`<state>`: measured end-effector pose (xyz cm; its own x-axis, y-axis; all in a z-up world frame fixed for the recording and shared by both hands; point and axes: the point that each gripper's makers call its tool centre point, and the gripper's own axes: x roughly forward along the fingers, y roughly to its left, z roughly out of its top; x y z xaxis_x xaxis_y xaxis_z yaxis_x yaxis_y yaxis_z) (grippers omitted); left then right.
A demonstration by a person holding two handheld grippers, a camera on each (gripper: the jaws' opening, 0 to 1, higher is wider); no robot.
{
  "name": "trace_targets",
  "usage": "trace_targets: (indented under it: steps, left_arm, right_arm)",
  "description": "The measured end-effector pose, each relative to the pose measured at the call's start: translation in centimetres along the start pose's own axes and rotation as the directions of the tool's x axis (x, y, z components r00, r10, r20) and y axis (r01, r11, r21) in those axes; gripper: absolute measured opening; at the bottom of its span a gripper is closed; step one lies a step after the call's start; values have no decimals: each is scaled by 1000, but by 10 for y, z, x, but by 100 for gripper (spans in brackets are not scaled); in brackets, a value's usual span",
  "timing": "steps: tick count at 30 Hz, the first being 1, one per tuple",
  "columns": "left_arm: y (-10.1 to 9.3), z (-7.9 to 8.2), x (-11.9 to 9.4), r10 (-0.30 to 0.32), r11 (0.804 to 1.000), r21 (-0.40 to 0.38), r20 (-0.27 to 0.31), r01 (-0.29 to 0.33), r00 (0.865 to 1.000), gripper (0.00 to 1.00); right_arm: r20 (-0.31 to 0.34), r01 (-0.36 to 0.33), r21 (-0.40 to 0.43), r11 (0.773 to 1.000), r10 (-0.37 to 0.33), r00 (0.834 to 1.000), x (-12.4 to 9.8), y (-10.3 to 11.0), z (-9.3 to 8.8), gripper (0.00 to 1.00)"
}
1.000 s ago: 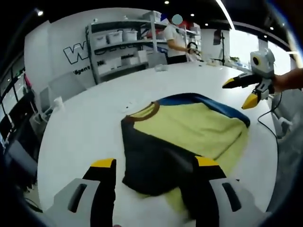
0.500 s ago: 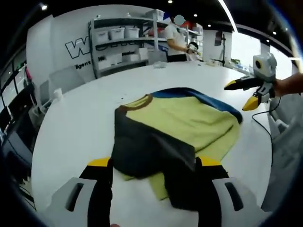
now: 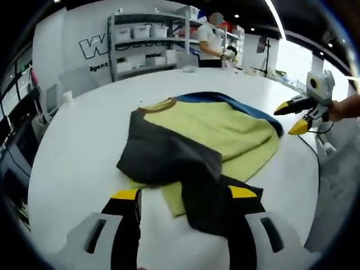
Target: Fold the garment on the visible template until the final outline fits inside the template.
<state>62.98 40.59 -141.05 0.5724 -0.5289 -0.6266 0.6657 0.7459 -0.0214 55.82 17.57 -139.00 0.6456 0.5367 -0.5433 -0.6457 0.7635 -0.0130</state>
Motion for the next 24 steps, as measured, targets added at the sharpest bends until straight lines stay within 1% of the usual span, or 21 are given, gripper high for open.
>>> trace_targets:
  steps: [5,6,9,12,17,21,24]
  left_arm:
    - [-2,-9,2,-6,1000,-11,-15,6,1000,50]
    - [-2,-11,2,-8,1000,-7,-17,8,1000,48]
    - [-2,-18,4,-14,1000,-28,-34,13,999,40]
    - [1,-25,6,-4,999,-38,-56,2,998,35]
    - [3,-32,11,-5,997,-72,-74,0,997,28]
    - [4,-30,14,-5,997,-79,-69,0,998,25]
    - [3,-28,15,-2,997,-80,-66,-3,998,21]
  right_arm:
    - [-27,-17,-1,1000,17,999,1,10,-16,37]
    - [-29,-19,3,1000,19,999,1,11,-18,36]
    - [-46,-21,9,1000,21,999,1,12,-27,35]
    - [-62,-18,9,1000,19,998,1,11,-34,33]
    - [-96,-1,10,1000,2,995,2,3,-47,30]
    - [-109,37,45,998,-32,994,2,-9,-55,27]
    - [-115,57,49,997,-52,992,1,-15,-58,27]
